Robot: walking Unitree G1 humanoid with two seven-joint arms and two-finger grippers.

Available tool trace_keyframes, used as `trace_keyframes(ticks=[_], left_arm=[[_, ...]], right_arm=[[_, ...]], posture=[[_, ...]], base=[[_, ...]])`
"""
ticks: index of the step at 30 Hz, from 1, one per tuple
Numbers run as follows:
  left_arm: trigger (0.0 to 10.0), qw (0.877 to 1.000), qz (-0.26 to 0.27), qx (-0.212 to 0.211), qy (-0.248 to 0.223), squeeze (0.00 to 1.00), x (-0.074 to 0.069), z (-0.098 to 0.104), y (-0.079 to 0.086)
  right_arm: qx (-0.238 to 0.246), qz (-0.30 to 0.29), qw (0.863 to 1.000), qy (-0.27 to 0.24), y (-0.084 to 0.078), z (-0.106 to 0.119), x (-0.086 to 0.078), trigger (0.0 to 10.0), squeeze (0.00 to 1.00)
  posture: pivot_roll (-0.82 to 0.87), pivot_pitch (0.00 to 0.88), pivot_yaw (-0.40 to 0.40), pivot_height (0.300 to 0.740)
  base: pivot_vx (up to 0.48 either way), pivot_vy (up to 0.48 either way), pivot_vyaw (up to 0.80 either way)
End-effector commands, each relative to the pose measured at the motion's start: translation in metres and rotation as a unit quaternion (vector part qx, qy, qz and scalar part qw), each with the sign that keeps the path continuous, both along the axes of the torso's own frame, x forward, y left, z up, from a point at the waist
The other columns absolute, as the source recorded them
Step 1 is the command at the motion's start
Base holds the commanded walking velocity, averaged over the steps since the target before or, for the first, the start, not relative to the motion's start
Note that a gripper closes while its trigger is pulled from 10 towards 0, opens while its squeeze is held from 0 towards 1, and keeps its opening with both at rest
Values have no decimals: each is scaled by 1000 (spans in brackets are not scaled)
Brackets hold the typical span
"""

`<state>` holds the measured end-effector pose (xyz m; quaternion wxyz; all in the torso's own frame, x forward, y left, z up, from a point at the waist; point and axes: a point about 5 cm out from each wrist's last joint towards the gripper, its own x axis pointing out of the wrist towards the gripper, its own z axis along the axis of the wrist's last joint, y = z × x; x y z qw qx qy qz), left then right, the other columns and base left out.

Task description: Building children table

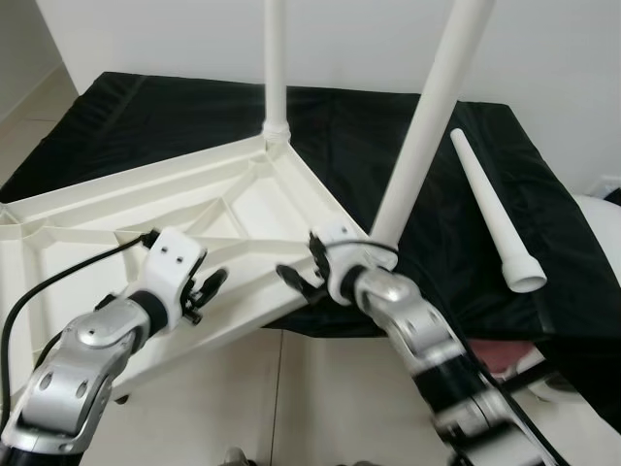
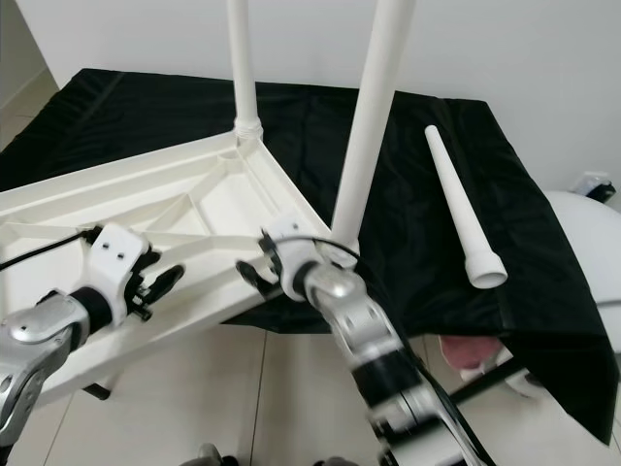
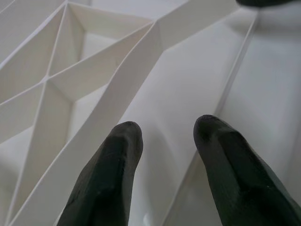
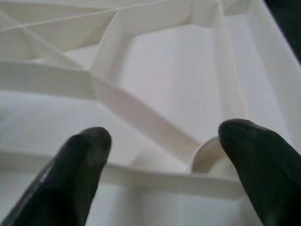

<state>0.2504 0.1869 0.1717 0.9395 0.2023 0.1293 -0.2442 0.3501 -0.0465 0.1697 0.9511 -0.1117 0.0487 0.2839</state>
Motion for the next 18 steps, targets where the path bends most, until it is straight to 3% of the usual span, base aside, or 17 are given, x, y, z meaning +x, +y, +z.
trace_keyframes(ticks=[1,2,3,4,7,10,14,18], left_arm=[[10000,1000,8,14,9,0,-3,-2,4],[10000,997,-23,57,35,0,-12,-6,9],[10000,997,-23,57,35,0,-12,-6,9],[10000,993,-47,91,63,0,-18,-12,14],[10000,991,-48,104,70,0,-18,-14,17],[10000,984,-30,150,87,0,-9,-26,27],[10000,985,-14,146,95,0,-2,-32,28],[10000,983,12,157,91,0,16,-41,27]], right_arm=[[-5,-28,999,17,-7,-11,4,10000,0],[-21,-42,999,17,-6,-9,15,10000,0],[-21,-42,999,17,-6,-9,15,10000,0],[-35,-45,998,14,-5,-9,22,10000,0],[-38,-45,998,13,-4,-9,24,10000,0],[-51,-52,997,14,-8,-12,26,10000,0],[-55,-61,997,17,-12,-16,26,10000,0],[-58,-86,994,25,-28,-23,26,10000,0]], posture=[[111,151,-49,740],[125,159,-53,740],[125,159,-53,740],[127,162,-56,740],[127,163,-58,740],[129,163,-60,740],[119,165,-60,740],[80,164,-47,740]], base=[[0,0,0],[0,0,0],[0,0,0],[0,0,0],[0,0,0],[0,0,0],[0,0,0],[0,0,0]])
